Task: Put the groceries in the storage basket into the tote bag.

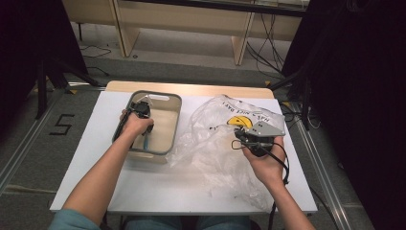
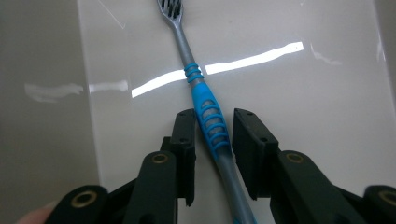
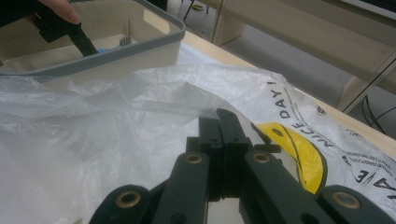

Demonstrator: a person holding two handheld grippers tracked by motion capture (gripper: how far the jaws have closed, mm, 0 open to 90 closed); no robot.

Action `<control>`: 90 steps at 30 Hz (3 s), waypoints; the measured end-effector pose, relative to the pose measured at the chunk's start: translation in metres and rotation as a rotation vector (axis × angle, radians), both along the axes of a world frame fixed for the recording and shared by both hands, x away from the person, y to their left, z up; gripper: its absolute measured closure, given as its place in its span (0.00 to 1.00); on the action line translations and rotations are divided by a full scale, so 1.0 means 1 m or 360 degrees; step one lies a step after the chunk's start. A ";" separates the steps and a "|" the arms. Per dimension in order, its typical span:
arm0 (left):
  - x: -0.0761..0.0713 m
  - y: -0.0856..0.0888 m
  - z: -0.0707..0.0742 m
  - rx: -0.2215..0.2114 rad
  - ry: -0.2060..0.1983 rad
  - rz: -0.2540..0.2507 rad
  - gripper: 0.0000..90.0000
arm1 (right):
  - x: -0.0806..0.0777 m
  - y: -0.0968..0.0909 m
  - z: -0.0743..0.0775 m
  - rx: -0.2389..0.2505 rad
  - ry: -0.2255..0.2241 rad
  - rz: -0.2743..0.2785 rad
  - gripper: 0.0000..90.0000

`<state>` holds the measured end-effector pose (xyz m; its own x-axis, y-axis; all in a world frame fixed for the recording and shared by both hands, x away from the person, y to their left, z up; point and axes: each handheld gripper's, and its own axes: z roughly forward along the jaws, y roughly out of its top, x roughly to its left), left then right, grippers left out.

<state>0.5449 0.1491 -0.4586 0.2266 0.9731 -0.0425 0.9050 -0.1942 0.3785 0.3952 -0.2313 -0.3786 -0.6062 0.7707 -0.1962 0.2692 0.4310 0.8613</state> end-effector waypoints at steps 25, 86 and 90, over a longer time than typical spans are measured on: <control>-0.001 -0.006 0.001 0.0036 -0.0008 -0.0026 0.87 | 0.000 0.000 -0.001 -0.0007 0.0002 0.0003 1.00; -0.013 0.003 0.032 -0.0195 -0.0322 -0.0030 0.88 | 0.000 0.002 -0.002 -0.0008 0.0006 0.0003 1.00; -0.015 0.005 0.034 -0.0199 -0.0343 -0.0034 0.88 | 0.000 0.002 -0.002 -0.0008 0.0008 0.0004 1.00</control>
